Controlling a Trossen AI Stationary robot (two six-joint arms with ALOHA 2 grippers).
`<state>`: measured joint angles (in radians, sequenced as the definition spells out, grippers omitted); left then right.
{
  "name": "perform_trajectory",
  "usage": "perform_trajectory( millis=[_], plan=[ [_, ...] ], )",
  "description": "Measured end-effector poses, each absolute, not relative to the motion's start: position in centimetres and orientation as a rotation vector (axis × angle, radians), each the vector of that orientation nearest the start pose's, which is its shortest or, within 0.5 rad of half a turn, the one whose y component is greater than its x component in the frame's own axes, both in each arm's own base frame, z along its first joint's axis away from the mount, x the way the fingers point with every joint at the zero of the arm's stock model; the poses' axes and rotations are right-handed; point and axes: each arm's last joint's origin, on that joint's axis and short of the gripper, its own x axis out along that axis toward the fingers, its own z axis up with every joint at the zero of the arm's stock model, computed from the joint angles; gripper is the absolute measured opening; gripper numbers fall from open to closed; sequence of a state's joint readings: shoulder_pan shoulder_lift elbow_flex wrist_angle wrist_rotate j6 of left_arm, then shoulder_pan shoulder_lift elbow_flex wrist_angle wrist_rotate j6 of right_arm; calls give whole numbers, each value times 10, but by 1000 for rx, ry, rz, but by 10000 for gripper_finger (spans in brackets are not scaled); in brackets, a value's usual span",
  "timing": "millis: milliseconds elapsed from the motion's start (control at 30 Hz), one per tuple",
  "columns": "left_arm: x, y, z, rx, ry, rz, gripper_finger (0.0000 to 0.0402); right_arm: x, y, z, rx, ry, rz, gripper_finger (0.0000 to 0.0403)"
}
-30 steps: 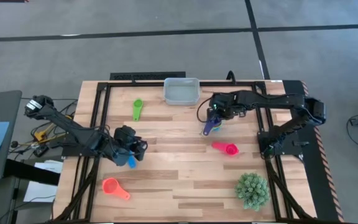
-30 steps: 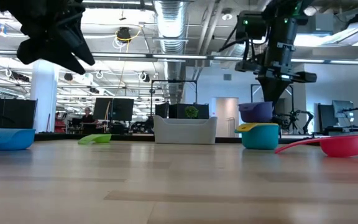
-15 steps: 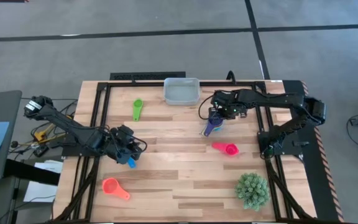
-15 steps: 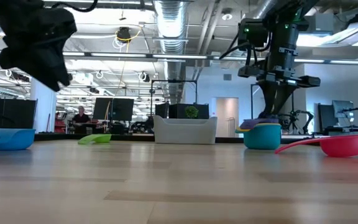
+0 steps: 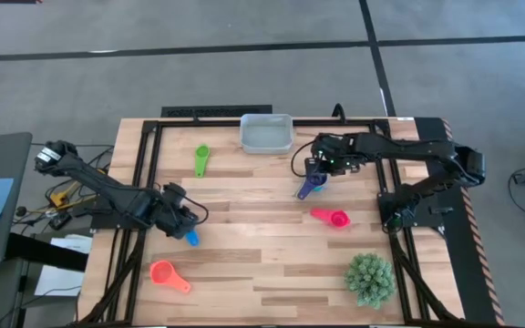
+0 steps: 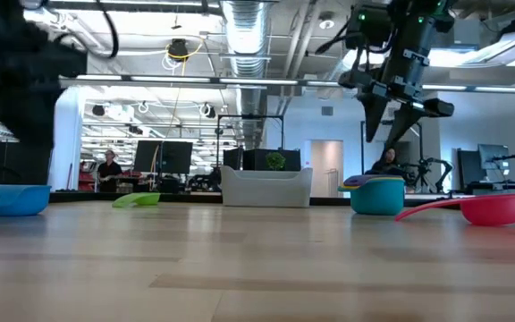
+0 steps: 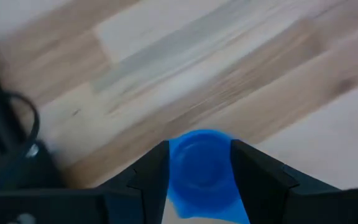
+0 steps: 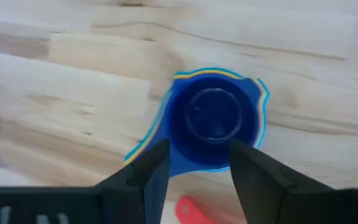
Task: Nest measuring cups in basket
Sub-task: Stack the orange measuring cup on top of the purple measuring cup
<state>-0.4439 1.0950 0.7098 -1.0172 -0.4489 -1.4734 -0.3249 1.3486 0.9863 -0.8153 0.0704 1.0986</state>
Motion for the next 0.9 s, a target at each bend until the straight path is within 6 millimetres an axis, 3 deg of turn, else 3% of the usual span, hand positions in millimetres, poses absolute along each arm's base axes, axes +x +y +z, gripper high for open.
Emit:
perform_trajectory(
  millis=[233,467,600,767,900],
  plan=[
    [143,-52,167,-783,1080,839,157,236,-74,249,1089,834,-917,185],
    [140,-52,162,-789,1116,838,157,236,-67,250,1074,847,-896,181],
    [143,-54,168,-820,1141,815,157,235,-65,252,1067,841,-882,182],
    [147,-59,192,-849,1206,785,157,237,-64,253,1067,828,-871,178],
    [148,-78,209,-888,1233,677,158,239,-60,254,1062,817,-851,178]
  ],
)
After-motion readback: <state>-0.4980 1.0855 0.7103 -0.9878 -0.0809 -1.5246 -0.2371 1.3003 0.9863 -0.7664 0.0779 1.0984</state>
